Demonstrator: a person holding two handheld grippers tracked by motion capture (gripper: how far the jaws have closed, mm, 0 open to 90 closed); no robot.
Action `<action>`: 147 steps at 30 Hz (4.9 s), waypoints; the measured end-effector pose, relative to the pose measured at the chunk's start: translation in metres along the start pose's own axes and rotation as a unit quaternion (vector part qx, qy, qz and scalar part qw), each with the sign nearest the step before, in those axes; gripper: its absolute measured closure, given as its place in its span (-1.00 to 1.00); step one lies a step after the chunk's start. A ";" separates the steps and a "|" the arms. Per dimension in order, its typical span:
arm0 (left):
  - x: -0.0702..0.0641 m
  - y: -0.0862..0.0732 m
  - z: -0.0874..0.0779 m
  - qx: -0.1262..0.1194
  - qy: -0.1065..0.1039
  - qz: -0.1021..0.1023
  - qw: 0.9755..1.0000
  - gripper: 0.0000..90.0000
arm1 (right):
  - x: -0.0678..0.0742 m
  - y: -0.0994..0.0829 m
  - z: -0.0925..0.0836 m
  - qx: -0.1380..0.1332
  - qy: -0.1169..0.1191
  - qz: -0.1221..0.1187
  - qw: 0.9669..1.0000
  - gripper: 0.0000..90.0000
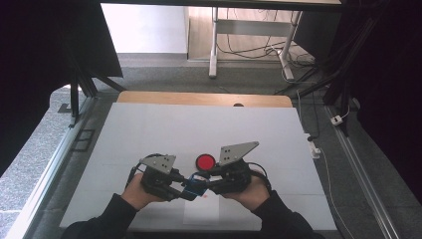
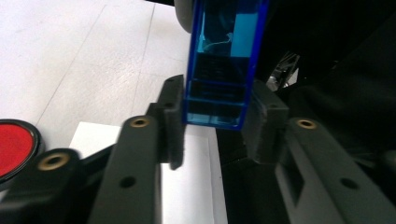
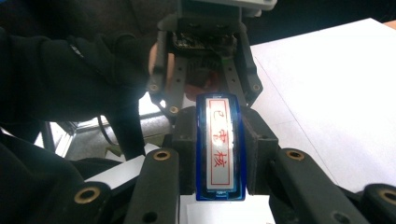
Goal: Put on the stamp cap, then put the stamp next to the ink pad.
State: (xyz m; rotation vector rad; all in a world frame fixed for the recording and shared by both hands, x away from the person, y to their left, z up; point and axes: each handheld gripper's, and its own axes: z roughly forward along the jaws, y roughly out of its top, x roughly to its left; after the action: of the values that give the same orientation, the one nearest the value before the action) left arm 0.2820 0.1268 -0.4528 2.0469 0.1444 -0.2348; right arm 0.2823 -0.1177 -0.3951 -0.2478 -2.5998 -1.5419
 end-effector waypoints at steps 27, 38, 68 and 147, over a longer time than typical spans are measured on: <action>-0.009 -0.014 -0.016 0.047 0.144 -0.045 0.987 -0.59 | 0.001 -0.001 -0.004 0.001 -0.036 -0.015 0.999 0.57; -0.016 -0.022 -0.024 0.052 0.193 -0.079 0.977 -0.84 | -0.001 -0.003 -0.006 0.006 -0.050 -0.013 0.999 0.57; -0.056 -0.071 -0.059 0.042 0.293 -0.180 0.938 -1.00 | -0.010 -0.013 -0.014 0.021 -0.114 -0.001 0.993 0.57; -0.069 -0.090 -0.081 0.039 0.349 -0.221 0.910 -1.00 | -0.090 -0.089 -0.056 0.103 -0.333 0.101 0.932 0.57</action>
State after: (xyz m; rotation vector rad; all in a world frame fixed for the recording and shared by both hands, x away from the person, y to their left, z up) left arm 0.2047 0.2407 -0.4775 2.0717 1.0607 0.2362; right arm 0.3535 -0.2169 -0.4608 -1.1555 -3.0496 -1.2481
